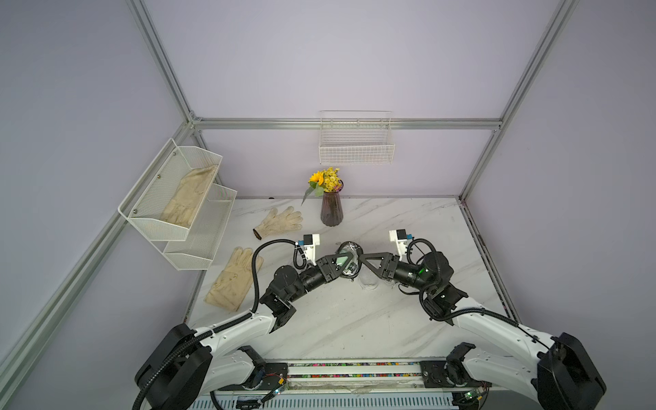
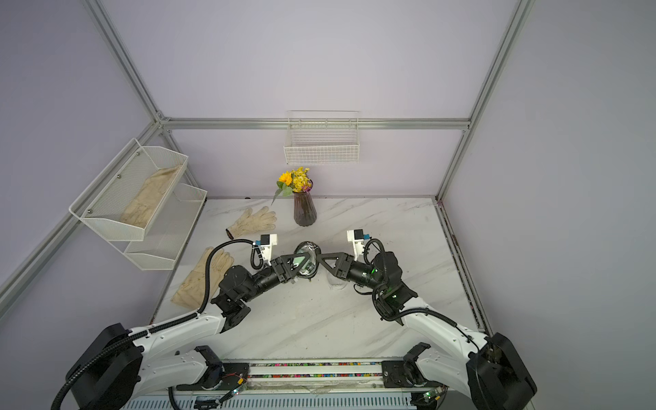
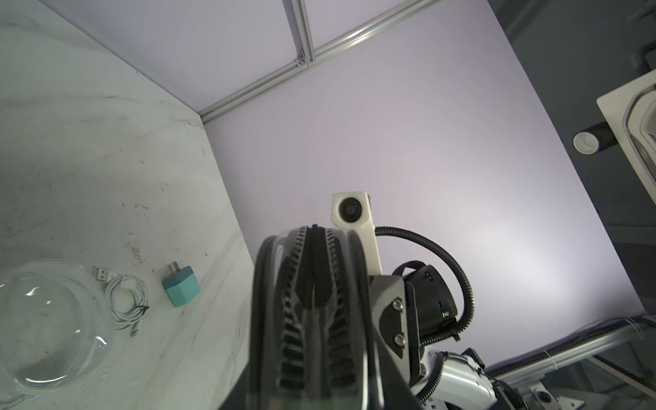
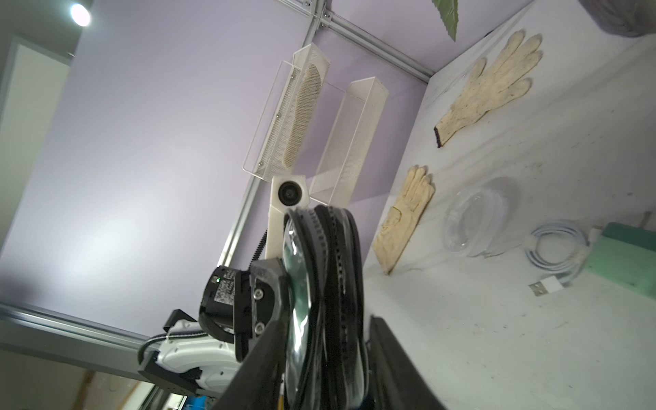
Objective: Pack away charging kits
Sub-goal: Adjust the storage bag.
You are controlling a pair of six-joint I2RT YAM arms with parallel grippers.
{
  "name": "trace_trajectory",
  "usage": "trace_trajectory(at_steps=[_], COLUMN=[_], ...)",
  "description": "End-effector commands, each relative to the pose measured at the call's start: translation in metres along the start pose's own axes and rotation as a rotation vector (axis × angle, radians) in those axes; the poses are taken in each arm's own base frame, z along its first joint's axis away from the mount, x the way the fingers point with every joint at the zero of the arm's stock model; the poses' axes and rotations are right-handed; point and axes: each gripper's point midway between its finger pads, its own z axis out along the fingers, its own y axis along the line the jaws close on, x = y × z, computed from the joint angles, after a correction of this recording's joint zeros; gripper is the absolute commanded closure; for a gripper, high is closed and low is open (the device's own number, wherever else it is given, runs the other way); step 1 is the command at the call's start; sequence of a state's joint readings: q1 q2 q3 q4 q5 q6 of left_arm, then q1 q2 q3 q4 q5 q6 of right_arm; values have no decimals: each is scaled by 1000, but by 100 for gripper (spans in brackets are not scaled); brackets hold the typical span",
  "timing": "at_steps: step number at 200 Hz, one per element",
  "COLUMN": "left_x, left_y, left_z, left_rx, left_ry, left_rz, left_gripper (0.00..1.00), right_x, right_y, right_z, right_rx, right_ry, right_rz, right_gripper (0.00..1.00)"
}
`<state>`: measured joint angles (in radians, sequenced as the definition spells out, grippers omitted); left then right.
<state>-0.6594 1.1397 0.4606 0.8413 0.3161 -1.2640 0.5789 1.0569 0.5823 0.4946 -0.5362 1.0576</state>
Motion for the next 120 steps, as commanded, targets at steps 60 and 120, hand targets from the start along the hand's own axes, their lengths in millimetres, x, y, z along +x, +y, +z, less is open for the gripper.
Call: trace_trajectory(at_steps=[60,120], left_x=[-33,-40], left_y=[16,24], left_z=[-18,-20], left_rx=[-190,-252], left_ry=[-110,-147], left_rz=[-138,-202], left_gripper=[69,69], right_x=[28,43], right_y=[32,11], right_z=[14,27], right_rx=[259,318], right_ry=[121,171], right_rz=[-474,-570], right_gripper=[54,58])
